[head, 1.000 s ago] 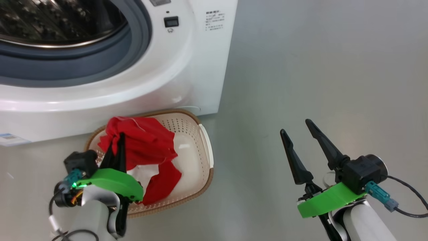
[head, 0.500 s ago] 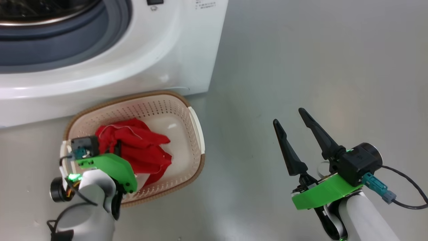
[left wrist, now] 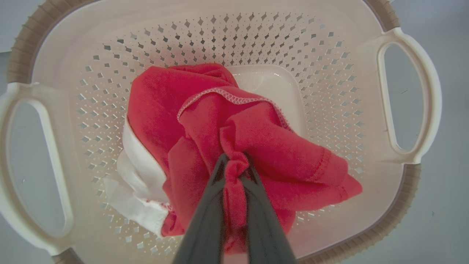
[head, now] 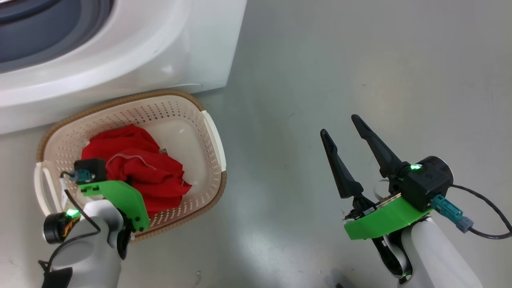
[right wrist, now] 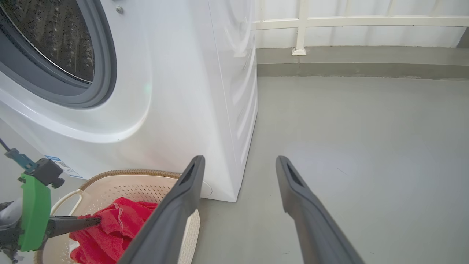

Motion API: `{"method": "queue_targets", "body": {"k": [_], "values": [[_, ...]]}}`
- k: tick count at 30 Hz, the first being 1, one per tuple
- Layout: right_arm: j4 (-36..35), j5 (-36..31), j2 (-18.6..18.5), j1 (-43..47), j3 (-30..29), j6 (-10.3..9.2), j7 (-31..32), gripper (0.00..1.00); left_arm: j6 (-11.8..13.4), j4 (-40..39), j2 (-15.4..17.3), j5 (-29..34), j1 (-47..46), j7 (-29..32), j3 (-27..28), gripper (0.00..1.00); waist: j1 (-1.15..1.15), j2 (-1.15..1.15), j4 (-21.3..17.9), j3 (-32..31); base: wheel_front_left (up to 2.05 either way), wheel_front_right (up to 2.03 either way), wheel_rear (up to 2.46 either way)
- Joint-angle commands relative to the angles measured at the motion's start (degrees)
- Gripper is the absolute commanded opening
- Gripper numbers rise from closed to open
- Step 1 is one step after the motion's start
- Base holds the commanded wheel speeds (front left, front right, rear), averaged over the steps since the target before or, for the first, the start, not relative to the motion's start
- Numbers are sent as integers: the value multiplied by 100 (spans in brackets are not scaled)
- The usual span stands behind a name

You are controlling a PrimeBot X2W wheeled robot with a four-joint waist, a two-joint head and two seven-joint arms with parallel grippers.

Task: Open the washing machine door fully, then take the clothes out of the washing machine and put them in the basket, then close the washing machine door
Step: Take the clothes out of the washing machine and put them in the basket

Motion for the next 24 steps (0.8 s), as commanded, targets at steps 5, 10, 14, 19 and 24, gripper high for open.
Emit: {"method": "queue_targets", "body": {"k": [5,10,14,19,24], "values": [[-119,67,7,-51,86,36,-36,100,0,-17,191,-24,-53,18,22,100,0,0,-24,85,0,0,0],[-76,65,7,-77,82,36,-36,100,-82,-8,177,-44,-20,-177,-27,100,0,0,28,24,0,0,0],[-39,64,7,-65,70,36,-36,100,-117,-7,173,-76,46,-461,-26,100,0,0,59,-84,0,0,0],[14,39,7,-7,5,36,-36,100,-231,-46,142,-119,169,-973,-49,100,0,0,149,-335,0,0,0],[58,-16,7,98,-74,36,-36,100,-306,-264,82,-151,349,-1197,-70,100,0,0,301,-644,0,0,0]]}}
